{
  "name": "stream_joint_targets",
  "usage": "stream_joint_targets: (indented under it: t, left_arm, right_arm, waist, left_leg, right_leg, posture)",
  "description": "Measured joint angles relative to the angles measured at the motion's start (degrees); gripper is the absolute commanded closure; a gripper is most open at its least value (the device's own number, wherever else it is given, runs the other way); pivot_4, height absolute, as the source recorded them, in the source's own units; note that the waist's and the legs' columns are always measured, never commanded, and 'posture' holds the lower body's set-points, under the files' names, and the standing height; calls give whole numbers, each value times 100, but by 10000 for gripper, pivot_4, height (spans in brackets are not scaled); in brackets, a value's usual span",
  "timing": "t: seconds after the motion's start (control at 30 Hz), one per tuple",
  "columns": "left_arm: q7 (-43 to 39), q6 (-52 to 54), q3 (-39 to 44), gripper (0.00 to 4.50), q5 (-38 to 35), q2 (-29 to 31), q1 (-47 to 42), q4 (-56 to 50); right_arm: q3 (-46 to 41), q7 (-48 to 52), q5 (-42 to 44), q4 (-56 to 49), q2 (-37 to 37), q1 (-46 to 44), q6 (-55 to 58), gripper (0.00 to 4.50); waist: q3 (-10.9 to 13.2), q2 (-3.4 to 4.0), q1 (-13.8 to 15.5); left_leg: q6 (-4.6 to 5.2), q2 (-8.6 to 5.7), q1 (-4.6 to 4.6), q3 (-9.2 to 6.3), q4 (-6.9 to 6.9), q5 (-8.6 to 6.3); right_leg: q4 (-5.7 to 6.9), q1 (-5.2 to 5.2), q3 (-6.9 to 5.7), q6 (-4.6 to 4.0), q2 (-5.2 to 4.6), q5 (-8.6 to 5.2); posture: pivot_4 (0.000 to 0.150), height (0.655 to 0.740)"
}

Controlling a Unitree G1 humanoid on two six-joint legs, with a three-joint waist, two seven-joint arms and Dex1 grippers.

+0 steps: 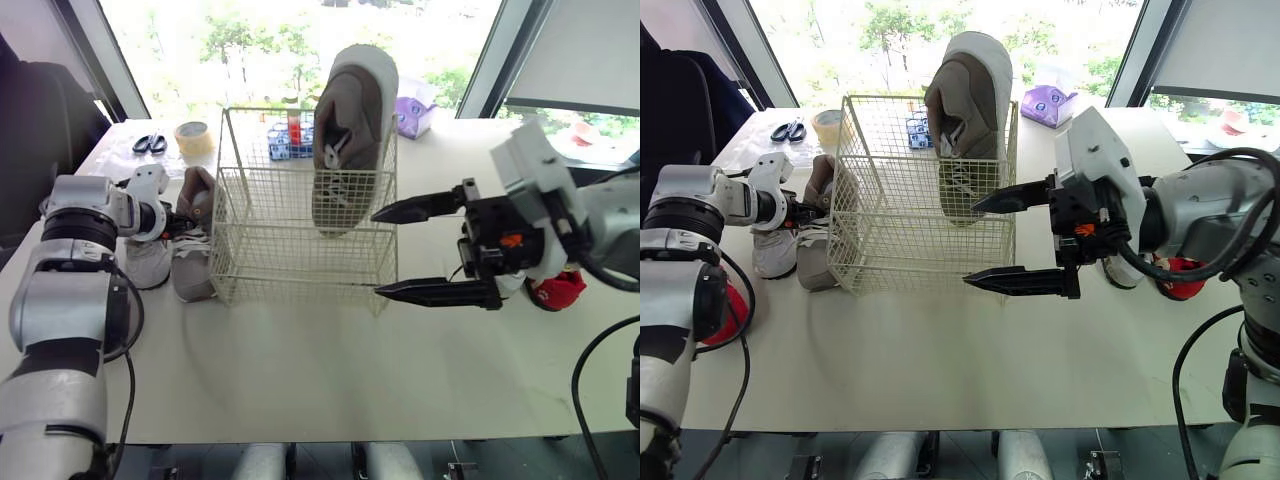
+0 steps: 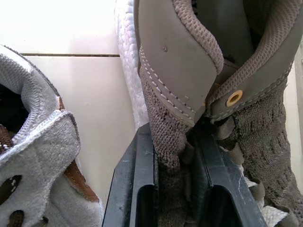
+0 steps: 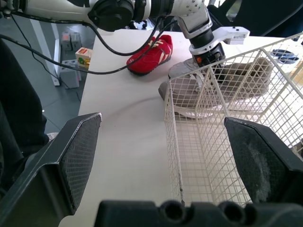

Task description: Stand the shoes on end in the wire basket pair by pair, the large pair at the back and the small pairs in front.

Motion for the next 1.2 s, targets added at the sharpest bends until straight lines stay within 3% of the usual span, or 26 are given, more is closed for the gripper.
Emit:
stream_joint_targets:
  t: [0.17,0.27,0.4,0.53,0.63,0.7,0.83,0.97,1.2]
  left_arm:
    - [369,157,596,42492,-87,42,-15,-1]
    - [875,62,1165,42492,-181,301,-180,-270]
    - [1086,-571,1707,42492,-323,724,-203,-1835]
    - [1352,-1552,2455,42492,-585,785,-197,-3768]
    - [1479,-1863,2829,42492,-927,456,-94,-4797]
    - [1672,-2152,2867,42492,-1140,-183,316,-5994]
    - [2110,-2316,2341,42492,-1167,-932,713,-7166]
    - [2276,-2981,1918,42492,-907,-1468,1080,-7273]
    - [2438,-4174,1456,42492,-446,-2174,1238,-6428]
  right_arm:
    - [146,-1,-268,123,-47,2,-201,0]
    - [127,-87,-376,282,-71,42,-259,0]
    - [13,-101,-482,550,-345,81,-270,0]
    - [-18,295,-622,1012,-699,-11,-368,0]
    - [1,531,-724,1331,-780,-210,-482,0]
    - [48,648,-847,1652,-775,-449,-609,0]
    - [149,789,-996,1917,-763,-507,-737,0]
    - [6,758,-801,2112,-660,-547,-562,0]
    - [-482,473,-416,1835,-715,-202,-144,0]
  waist:
    - [6,-10,-15]
    - [32,-73,-28]
    - [31,-79,-25]
    - [27,-77,16]
    - [25,-74,79]
    - [24,-77,145]
    - [21,-83,207]
    - [20,-81,189]
    - [21,-80,254]
  left_leg:
    - [-1,0,-8,-1,0,0]
    - [-7,8,-27,-6,-1,3]
    - [-23,6,-80,-2,-2,10]
    - [-47,0,-119,4,-2,24]
    - [-42,-1,-113,10,-1,22]
    - [-29,-1,-110,1,8,15]
    - [-17,5,-110,4,42,9]
    - [-14,10,-107,12,62,7]
    - [8,9,-109,25,81,-5]
  right_leg:
    - [4,-13,0,0,0,0]
    - [6,-37,1,-2,-2,2]
    - [-4,-84,14,-1,-15,3]
    - [-6,-127,17,5,-22,8]
    - [-4,-122,18,6,-20,8]
    - [-5,-104,14,10,-19,15]
    - [-1,-94,13,10,-5,31]
    - [5,-88,15,7,2,34]
    - [-1,-80,17,16,6,39]
  posture:
    - [1500,7400]
    - [1500,7400]
    - [1500,7400]
    - [1500,7400]
    - [1500,7400]
    - [1500,7400]
    - [1500,7400]
    - [1500,7400]
    - [1500,7400]
